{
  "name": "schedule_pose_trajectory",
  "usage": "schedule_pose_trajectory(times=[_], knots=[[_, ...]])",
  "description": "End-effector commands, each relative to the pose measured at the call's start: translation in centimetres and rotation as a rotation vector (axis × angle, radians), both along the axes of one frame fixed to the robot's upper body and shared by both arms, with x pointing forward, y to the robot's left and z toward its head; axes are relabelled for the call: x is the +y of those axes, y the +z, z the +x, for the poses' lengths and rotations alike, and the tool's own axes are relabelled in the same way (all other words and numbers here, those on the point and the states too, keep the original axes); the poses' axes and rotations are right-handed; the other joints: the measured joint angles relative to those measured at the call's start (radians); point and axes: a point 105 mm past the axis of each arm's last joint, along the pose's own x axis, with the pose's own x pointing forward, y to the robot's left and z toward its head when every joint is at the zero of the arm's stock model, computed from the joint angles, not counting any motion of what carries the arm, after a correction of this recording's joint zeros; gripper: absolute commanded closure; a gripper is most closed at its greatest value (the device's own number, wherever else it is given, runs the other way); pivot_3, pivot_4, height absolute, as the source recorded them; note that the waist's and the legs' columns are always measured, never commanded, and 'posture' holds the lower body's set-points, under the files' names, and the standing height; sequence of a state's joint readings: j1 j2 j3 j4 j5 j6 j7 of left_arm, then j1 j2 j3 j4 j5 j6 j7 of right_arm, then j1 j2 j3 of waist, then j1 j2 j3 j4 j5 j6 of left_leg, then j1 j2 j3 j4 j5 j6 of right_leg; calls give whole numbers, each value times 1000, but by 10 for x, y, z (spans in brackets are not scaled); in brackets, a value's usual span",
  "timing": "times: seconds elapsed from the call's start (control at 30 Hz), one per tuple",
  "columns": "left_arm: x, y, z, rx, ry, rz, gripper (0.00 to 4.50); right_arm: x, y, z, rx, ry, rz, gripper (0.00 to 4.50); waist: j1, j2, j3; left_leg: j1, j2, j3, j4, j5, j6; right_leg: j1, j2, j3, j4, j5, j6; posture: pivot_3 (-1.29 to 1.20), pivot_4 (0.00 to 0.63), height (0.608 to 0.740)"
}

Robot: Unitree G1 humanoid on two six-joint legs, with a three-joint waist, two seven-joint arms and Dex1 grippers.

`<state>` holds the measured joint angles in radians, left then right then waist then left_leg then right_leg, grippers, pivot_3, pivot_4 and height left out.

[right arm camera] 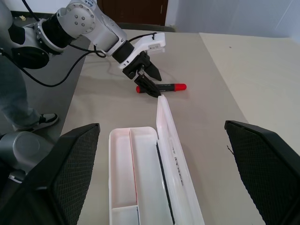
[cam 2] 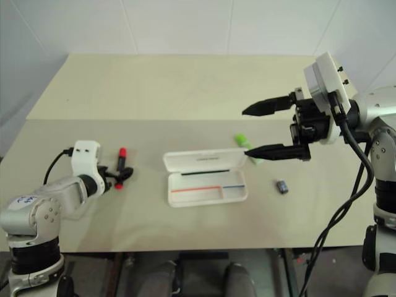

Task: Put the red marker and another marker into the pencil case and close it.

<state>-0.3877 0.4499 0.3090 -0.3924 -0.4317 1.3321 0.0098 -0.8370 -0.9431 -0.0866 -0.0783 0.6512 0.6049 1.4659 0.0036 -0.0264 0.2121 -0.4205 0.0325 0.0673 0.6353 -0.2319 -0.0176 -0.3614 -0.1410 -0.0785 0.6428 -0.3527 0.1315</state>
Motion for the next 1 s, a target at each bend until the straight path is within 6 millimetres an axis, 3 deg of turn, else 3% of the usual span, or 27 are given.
schedule_pose_trajectory(times=[0.03,0.17,0.27,0.6,0.77,0.9,1.0], knots=[[2,-13,7,31,34,12,41,-1,3,-8,-35,9,-48,0,5,3,-2,1,0,1,0,0,0,1,0,0,0,0,0,0,150,740],[-9,-15,13,23,4,16,41,-7,-18,-2,-24,-38,-154,0,23,4,-3,3,0,3,1,0,0,2,0,0,1,0,0,0,150,740],[-16,-17,19,19,-22,38,662,-5,-17,-4,-18,-31,-136,0,26,6,-4,3,-1,3,1,0,0,3,-1,0,1,0,0,0,150,740],[-47,-1,46,-41,-129,82,3822,0,-12,-7,-27,-22,-115,0,52,6,-4,1,-1,1,5,0,0,3,-2,-3,2,0,0,0,150,740],[-33,16,38,-103,-193,181,3901,-1,-11,-7,-30,-39,-114,0,46,6,-4,-2,-1,0,8,-1,0,2,-1,-3,1,0,0,0,150,740],[-12,60,20,-205,-319,254,3901,-3,-9,-7,-32,-60,-115,0,26,0,-1,-4,0,1,7,-3,-1,0,1,-2,0,0,0,0,150,740],[-22,91,-1,-288,-520,265,3901,-5,-9,-6,-29,-77,-117,0,17,0,-1,-4,1,2,2,-3,-1,-1,1,-2,-2,0,0,0,150,740]])
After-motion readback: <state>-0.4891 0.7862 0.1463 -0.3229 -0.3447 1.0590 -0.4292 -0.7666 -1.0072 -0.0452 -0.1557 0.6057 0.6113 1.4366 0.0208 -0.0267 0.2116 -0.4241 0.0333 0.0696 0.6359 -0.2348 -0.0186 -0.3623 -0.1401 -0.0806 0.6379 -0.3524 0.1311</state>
